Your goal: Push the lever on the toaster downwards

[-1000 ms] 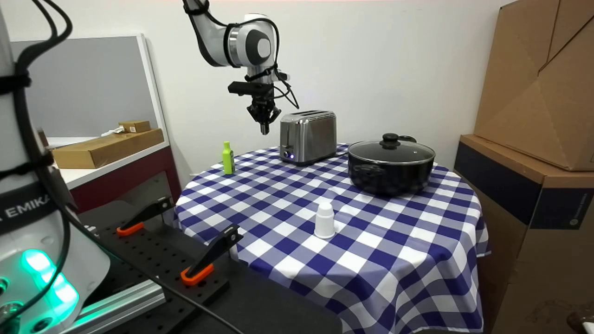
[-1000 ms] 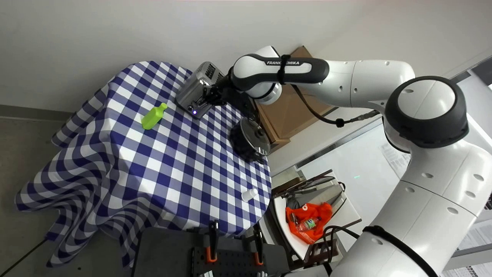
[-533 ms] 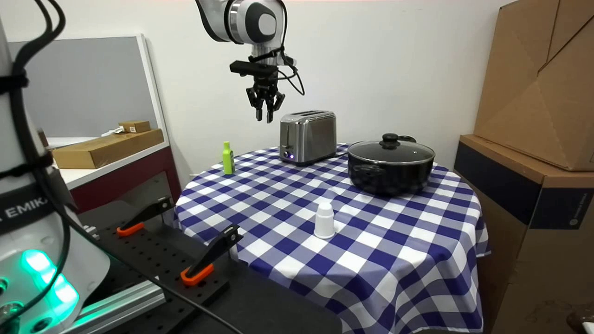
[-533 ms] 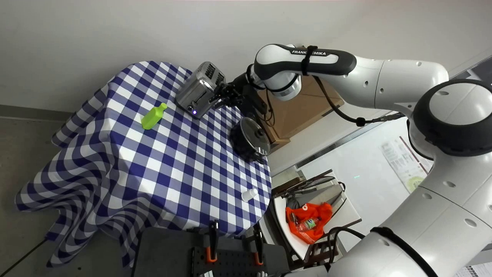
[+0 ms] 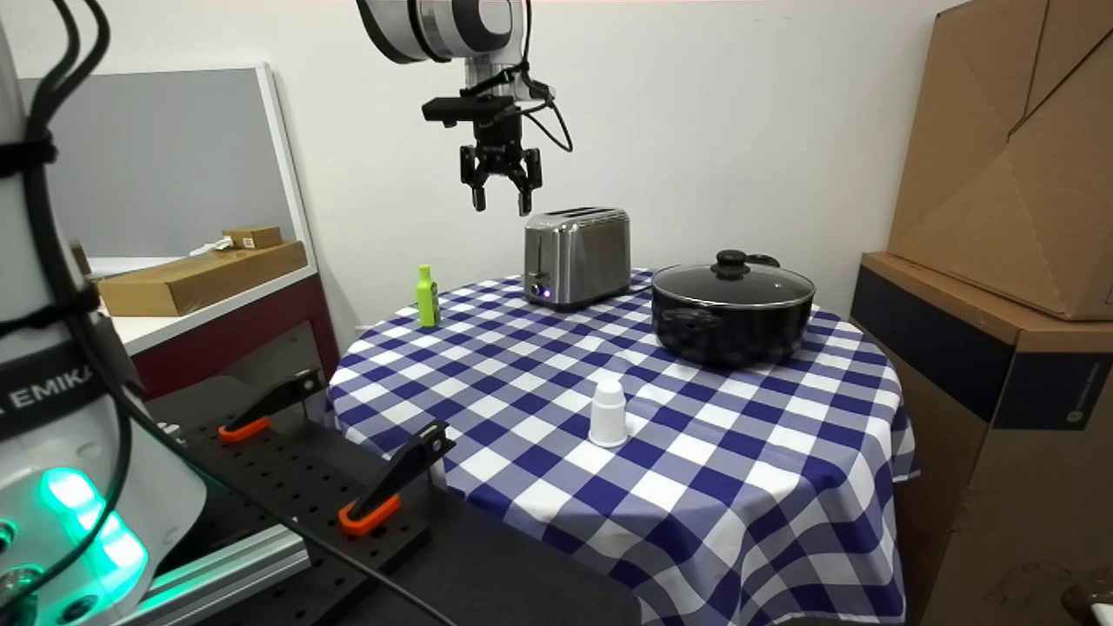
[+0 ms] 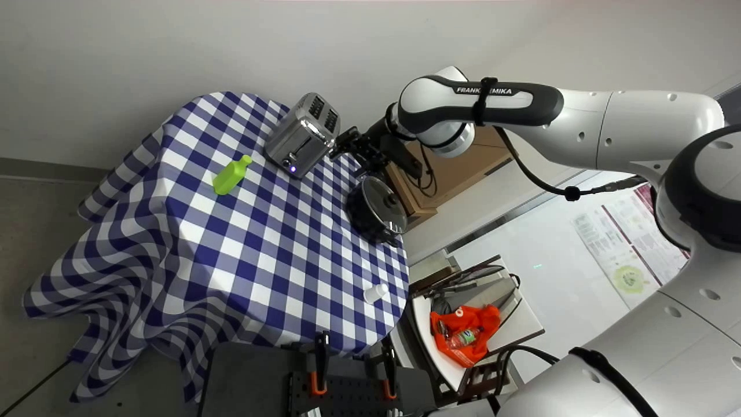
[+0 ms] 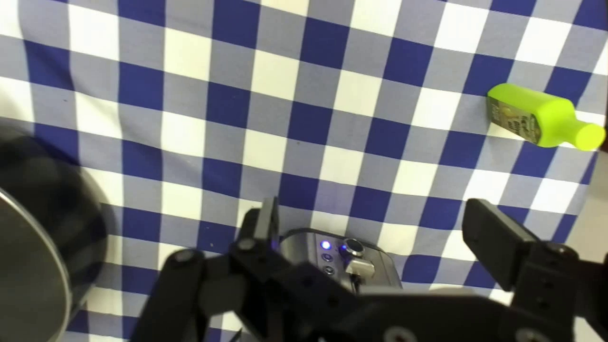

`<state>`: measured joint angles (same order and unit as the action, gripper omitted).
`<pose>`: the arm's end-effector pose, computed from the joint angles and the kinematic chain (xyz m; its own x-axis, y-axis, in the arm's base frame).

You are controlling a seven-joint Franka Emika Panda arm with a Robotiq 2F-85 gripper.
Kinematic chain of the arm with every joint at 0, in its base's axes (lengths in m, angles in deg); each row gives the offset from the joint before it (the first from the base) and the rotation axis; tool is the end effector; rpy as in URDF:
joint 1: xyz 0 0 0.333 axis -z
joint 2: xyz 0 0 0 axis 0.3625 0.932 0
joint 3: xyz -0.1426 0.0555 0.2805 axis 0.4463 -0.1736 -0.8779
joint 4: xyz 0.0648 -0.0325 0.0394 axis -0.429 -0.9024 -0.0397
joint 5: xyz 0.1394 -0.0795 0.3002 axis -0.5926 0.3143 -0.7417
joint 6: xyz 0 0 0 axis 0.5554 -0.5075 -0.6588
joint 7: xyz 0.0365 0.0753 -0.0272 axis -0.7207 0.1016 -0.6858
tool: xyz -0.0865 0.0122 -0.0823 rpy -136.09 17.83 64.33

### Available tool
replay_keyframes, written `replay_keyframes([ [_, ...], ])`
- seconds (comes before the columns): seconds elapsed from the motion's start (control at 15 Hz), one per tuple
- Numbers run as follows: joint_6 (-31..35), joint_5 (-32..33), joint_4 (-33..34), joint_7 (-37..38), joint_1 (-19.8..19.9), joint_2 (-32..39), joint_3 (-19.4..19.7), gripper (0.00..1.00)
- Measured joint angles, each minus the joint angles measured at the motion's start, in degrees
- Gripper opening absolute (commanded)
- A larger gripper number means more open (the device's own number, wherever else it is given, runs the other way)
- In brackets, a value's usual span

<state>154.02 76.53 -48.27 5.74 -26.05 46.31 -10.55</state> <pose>0.5474 0.1002 0.3145 0.9945 0.0929 0.0488 0.0943 -0.9952 -0.0264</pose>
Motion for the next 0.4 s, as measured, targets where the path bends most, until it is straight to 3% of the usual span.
replay_keyframes([
  [0.2,-0.3,5.85,-2.73,7.07,-2.69,-1.76,2.08,1.0],
  [0.4,-0.36,6.64,-3.67,8.77,-3.58,-2.21,2.26,1.0],
])
